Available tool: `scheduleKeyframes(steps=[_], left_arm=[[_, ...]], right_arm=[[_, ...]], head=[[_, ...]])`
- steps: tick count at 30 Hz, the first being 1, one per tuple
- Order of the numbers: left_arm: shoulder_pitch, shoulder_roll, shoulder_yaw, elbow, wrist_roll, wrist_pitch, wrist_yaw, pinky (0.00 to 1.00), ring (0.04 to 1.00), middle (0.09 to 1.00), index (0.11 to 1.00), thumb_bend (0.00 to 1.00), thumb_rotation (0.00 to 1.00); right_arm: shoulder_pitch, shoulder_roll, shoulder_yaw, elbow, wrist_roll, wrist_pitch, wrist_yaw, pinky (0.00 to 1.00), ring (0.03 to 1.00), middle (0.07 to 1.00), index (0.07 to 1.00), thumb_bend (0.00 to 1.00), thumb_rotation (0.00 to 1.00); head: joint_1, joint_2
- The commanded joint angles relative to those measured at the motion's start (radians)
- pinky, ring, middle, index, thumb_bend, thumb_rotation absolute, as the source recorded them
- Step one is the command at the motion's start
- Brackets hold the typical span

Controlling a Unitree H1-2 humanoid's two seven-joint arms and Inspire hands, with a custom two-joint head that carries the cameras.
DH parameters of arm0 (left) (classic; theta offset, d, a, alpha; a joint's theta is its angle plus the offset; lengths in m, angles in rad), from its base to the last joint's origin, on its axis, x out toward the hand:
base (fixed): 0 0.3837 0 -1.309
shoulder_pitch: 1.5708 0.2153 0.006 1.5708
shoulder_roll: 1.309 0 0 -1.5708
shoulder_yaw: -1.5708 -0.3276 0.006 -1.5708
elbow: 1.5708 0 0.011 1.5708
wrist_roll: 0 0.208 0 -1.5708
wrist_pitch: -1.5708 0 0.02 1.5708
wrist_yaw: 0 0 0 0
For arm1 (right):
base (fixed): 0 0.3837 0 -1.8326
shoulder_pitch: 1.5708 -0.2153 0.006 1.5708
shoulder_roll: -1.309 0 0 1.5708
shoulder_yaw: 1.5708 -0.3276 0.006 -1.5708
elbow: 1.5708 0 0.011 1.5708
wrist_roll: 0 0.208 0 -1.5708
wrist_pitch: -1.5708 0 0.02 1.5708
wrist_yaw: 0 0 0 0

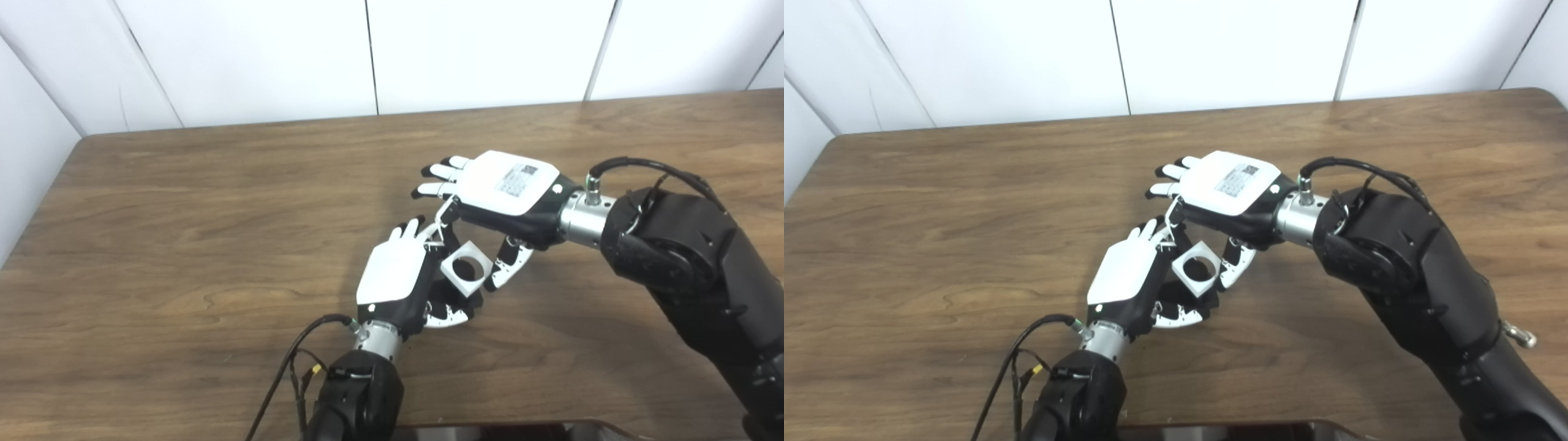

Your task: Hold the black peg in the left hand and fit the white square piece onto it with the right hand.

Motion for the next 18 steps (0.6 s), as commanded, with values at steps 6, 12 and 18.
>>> scheduleKeyframes(steps=[6, 12, 18], left_arm=[[-0.009, -0.014, -0.006, -0.029, 0.006, -0.004, 0.001, 1.00, 1.000, 0.926, 0.487, 0.52, 0.07], [-0.011, -0.013, -0.007, -0.028, 0.010, -0.002, -0.005, 1.00, 1.000, 0.928, 0.487, 0.52, 0.07], [-0.011, -0.018, -0.008, -0.025, 0.004, -0.005, 0.003, 1.00, 1.000, 0.926, 0.485, 0.52, 0.07]], right_arm=[[-0.043, 0.006, -0.007, 0.010, -0.009, -0.020, -0.031, 1.00, 1.000, 0.943, 0.492, 0.52, 0.16], [-0.039, 0.013, -0.008, 0.019, -0.006, -0.025, -0.044, 1.00, 1.000, 0.938, 0.492, 0.52, 0.15], [-0.041, 0.011, -0.003, 0.022, -0.011, -0.029, -0.049, 1.00, 1.000, 0.941, 0.492, 0.52, 0.16]], head=[[0.003, 0.001], [0.007, 0.002], [0.008, 0.004]])
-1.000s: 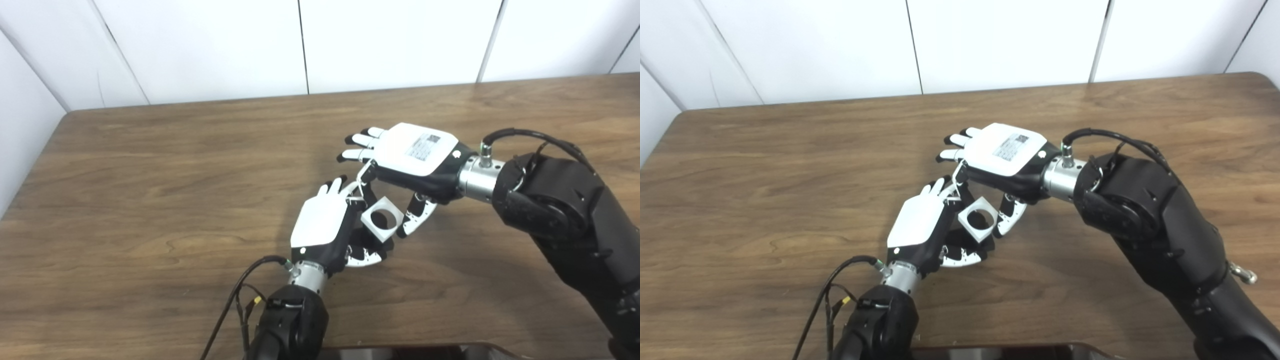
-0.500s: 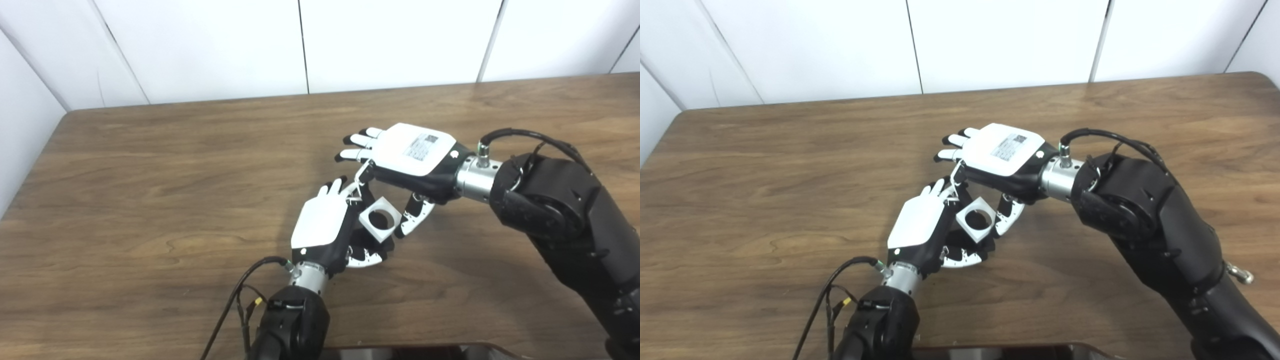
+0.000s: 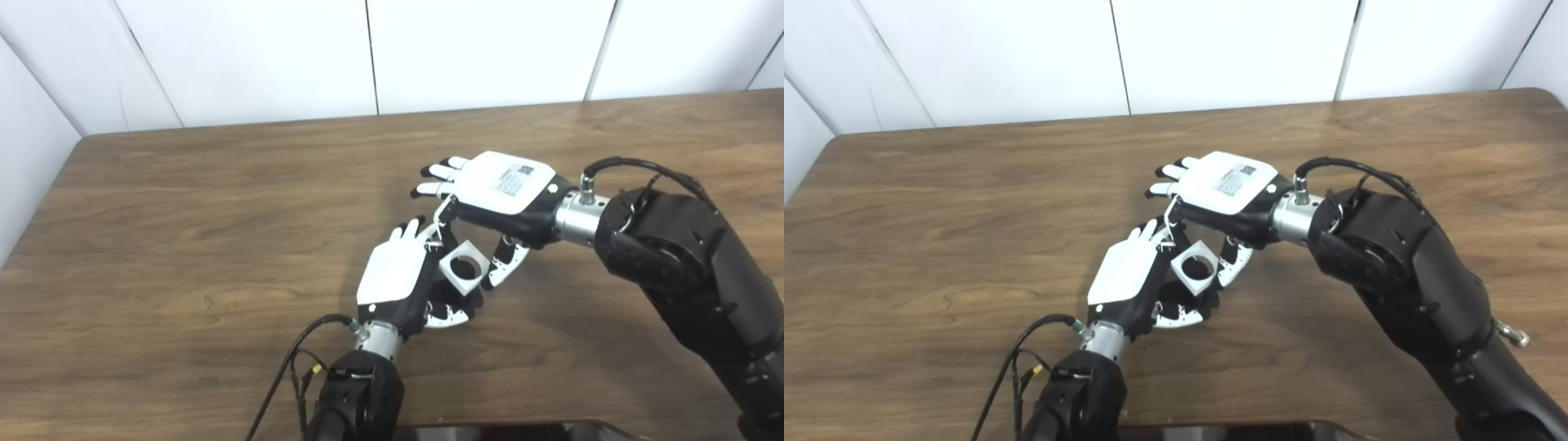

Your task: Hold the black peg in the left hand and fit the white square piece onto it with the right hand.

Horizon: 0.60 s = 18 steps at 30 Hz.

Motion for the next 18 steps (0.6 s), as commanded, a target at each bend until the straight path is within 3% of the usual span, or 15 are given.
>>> scheduleKeyframes(steps=[1, 18], left_arm=[[-0.013, -0.015, -0.009, -0.026, 0.006, -0.006, 0.001, 1.00, 1.000, 0.926, 0.485, 0.53, 0.07], [-0.023, -0.014, -0.010, -0.032, 0.015, -0.003, -0.009, 1.00, 1.000, 0.928, 0.485, 0.52, 0.07]], right_arm=[[-0.041, 0.002, -0.008, -0.006, 0.002, -0.023, -0.028, 1.00, 1.000, 0.943, 0.492, 0.52, 0.16], [-0.033, 0.003, -0.004, -0.001, 0.007, -0.033, -0.032, 1.00, 1.000, 0.940, 0.492, 0.52, 0.15]], head=[[0.001, 0.002], [0.006, 0.019]])
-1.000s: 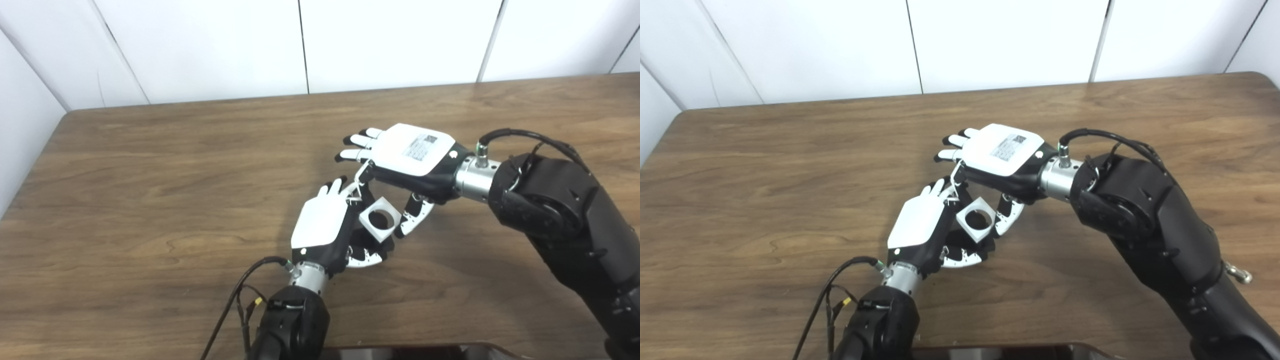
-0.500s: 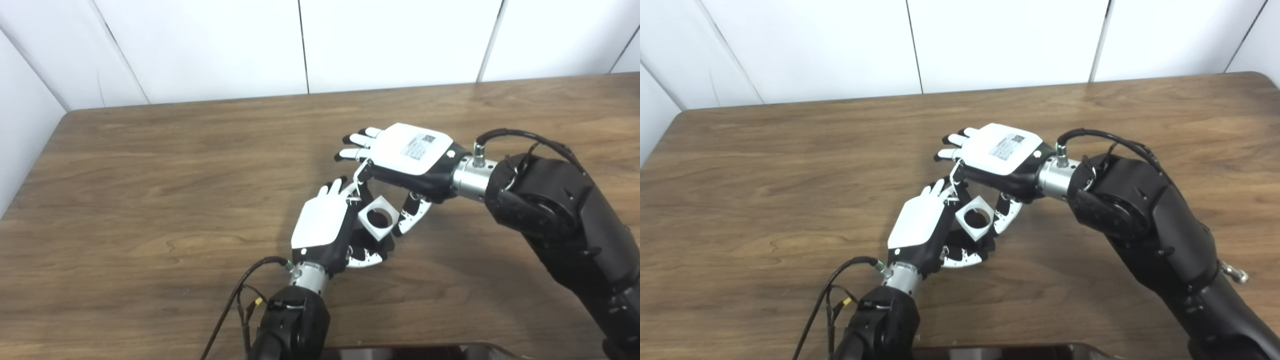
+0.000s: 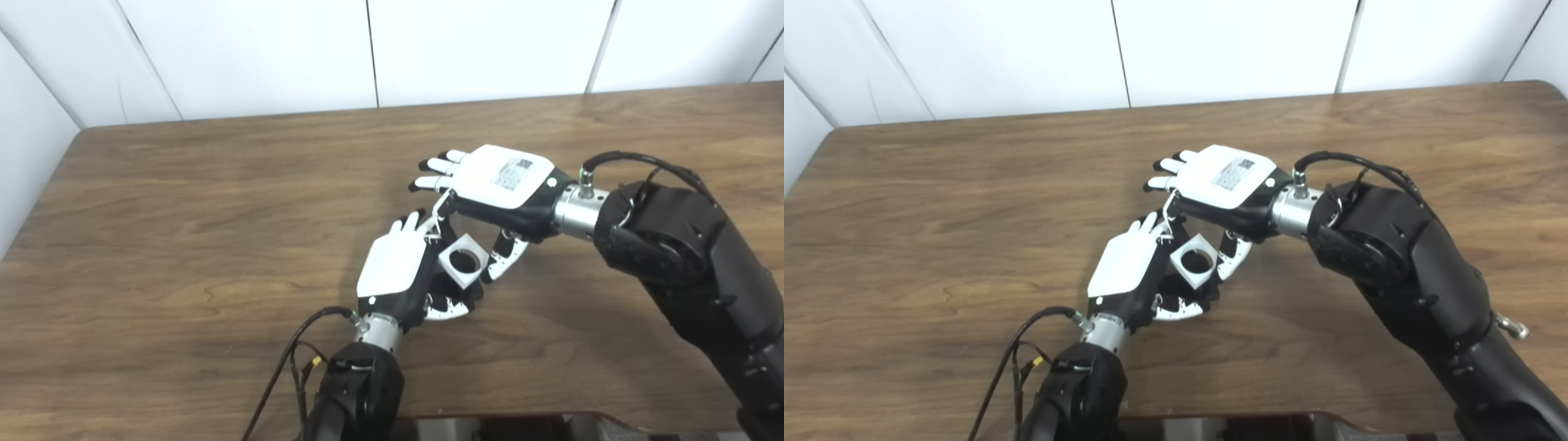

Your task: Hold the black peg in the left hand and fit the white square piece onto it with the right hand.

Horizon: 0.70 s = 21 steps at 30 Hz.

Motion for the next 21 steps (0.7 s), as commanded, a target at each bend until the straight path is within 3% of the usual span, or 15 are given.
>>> scheduleKeyframes(steps=[1, 21], left_arm=[[-0.022, -0.014, -0.010, -0.032, 0.014, -0.004, -0.007, 1.00, 1.000, 0.929, 0.486, 0.52, 0.07], [-0.024, -0.018, -0.019, -0.042, 0.027, 0.003, -0.017, 1.00, 1.000, 0.926, 0.489, 0.52, 0.07]], right_arm=[[-0.031, 0.003, -0.007, -0.004, 0.005, -0.025, -0.034, 1.00, 1.000, 0.939, 0.492, 0.52, 0.15], [-0.020, 0.008, 0.003, -0.004, 0.006, -0.026, -0.024, 1.00, 1.000, 0.944, 0.492, 0.52, 0.15]], head=[[0.002, 0.000], [0.010, 0.011]])
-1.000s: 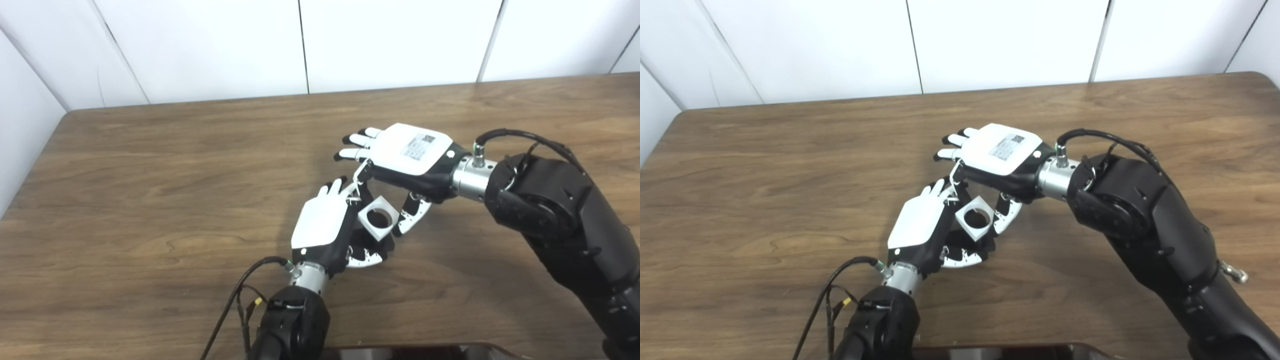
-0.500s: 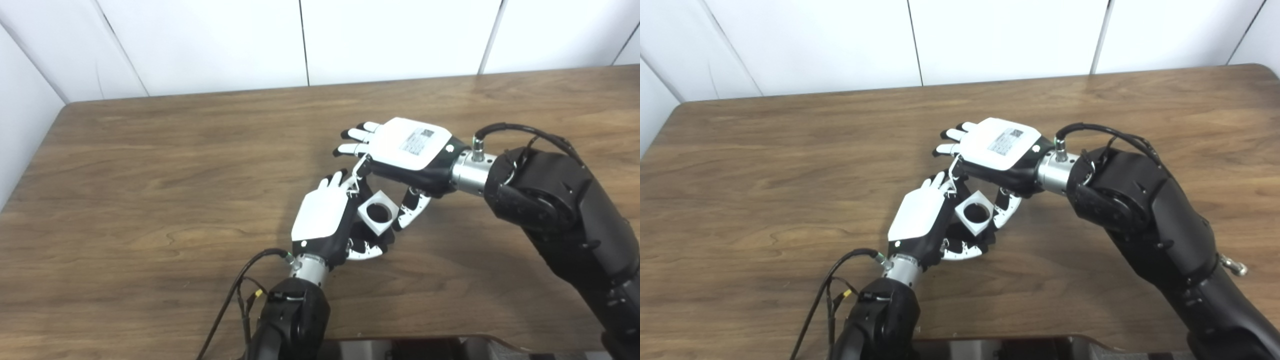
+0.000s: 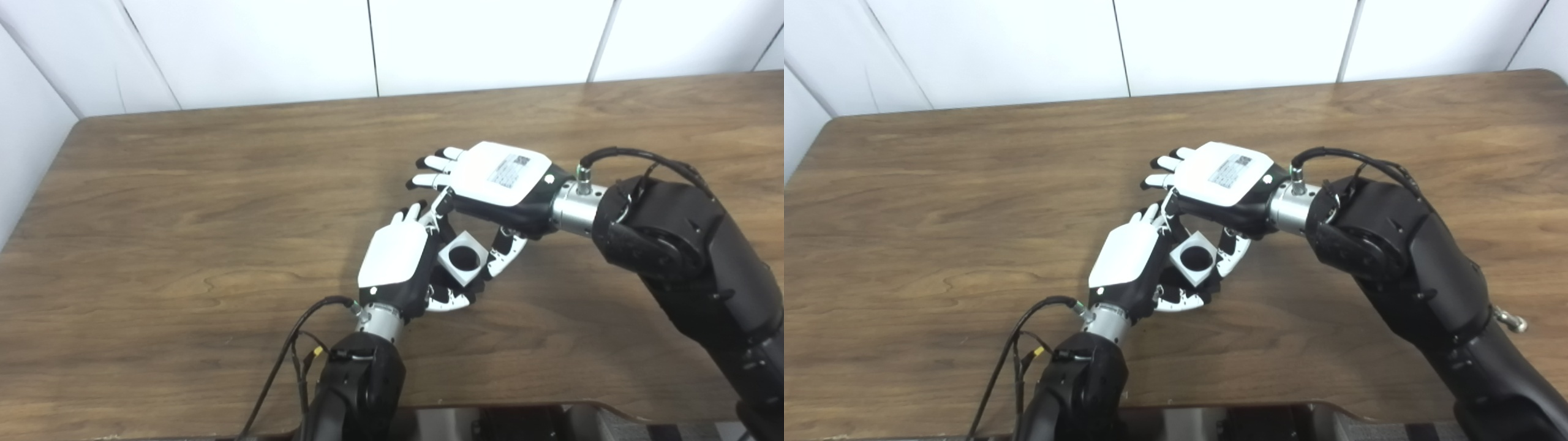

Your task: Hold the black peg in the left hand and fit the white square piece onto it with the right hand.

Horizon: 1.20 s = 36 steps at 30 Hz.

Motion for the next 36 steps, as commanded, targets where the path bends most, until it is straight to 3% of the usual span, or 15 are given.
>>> scheduleKeyframes(steps=[1, 36], left_arm=[[-0.023, -0.013, -0.013, -0.029, 0.019, -0.016, 0.008, 1.00, 1.000, 0.926, 0.489, 0.52, 0.07], [0.002, -0.024, -0.029, -0.036, 0.006, -0.020, 0.023, 1.00, 1.000, 0.928, 0.484, 0.52, 0.07]], right_arm=[[-0.028, 0.008, -0.007, -0.004, 0.004, -0.011, -0.025, 1.00, 1.000, 0.944, 0.492, 0.52, 0.15], [-0.036, -0.001, -0.007, 0.058, -0.018, -0.019, -0.055, 1.00, 1.000, 0.943, 0.492, 0.52, 0.16]], head=[[0.000, 0.001], [0.003, 0.013]])
